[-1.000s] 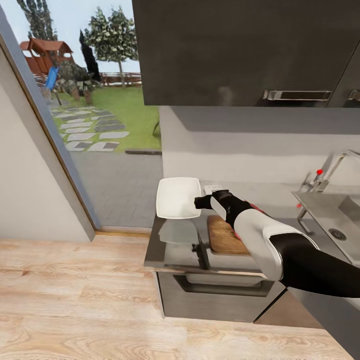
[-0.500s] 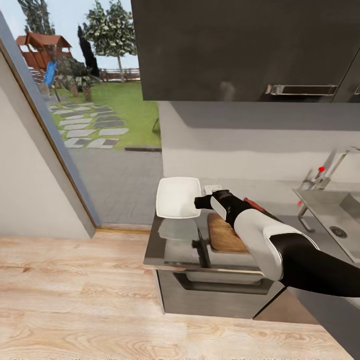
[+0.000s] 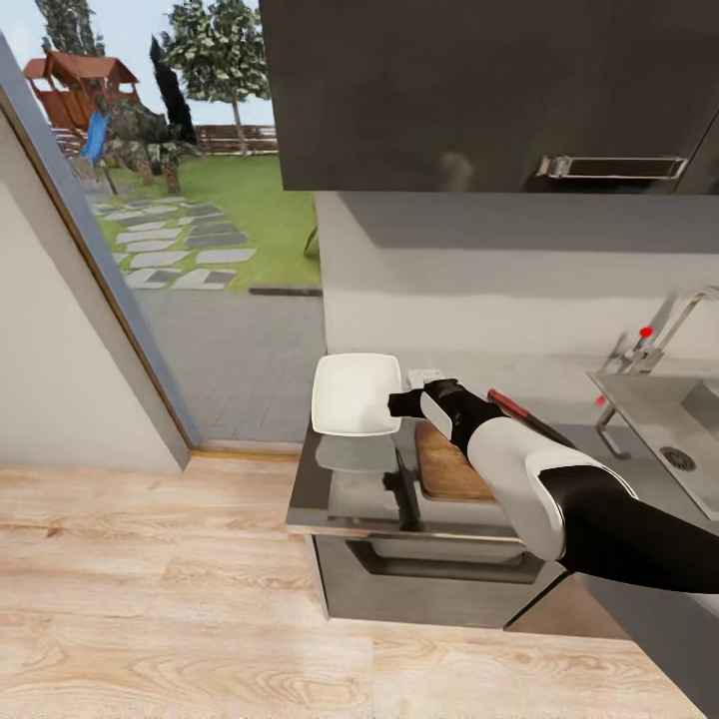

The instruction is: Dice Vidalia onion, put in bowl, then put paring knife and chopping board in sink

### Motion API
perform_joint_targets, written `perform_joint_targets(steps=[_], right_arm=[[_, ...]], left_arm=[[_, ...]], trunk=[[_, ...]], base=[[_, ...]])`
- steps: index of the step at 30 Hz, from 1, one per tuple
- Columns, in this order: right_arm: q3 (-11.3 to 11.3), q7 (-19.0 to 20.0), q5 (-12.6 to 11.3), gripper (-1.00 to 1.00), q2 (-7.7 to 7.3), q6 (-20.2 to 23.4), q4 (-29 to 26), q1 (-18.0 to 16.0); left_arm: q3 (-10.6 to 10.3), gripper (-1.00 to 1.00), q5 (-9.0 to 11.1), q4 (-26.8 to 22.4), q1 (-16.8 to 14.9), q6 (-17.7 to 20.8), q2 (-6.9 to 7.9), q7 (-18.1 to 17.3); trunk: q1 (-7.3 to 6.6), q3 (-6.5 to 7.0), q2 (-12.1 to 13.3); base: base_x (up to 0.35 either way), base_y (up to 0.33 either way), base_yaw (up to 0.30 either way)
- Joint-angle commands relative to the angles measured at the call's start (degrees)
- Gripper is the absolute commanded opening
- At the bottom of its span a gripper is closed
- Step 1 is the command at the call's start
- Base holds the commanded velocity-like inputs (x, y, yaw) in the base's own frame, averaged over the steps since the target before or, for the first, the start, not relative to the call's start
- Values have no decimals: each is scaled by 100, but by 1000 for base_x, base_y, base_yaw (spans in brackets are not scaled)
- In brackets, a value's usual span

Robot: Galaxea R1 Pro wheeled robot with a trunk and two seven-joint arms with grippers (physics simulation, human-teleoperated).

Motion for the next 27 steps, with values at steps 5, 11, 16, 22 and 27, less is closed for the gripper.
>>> perform_joint_targets(steps=[5, 11, 16, 22, 27], right_arm=[[3, 14, -7, -100, -28, 34, 24, -4], [3, 15, -7, -100, -66, 38, 28, -4], [3, 15, -8, -100, -65, 38, 26, -4], [-4, 13, -14, -100, -60, 50, 20, -4], [-4, 14, -284, -100, -59, 291, 14, -4]], left_arm=[[-32, 100, 46, 15, -8, -7, 1, -27], [-32, 100, 46, 15, -8, -7, 1, -27], [-32, 100, 46, 15, -8, -7, 1, -27], [-32, 100, 46, 15, -8, -7, 1, -27], [-32, 100, 46, 15, -8, -7, 1, -27]], trunk=[[3, -30, -11], [3, -32, -11], [3, -32, -11], [3, -32, -11], [3, -34, -11]], base=[[0, 0, 0], [0, 0, 0], [0, 0, 0], [0, 0, 0], [0, 0, 0]])
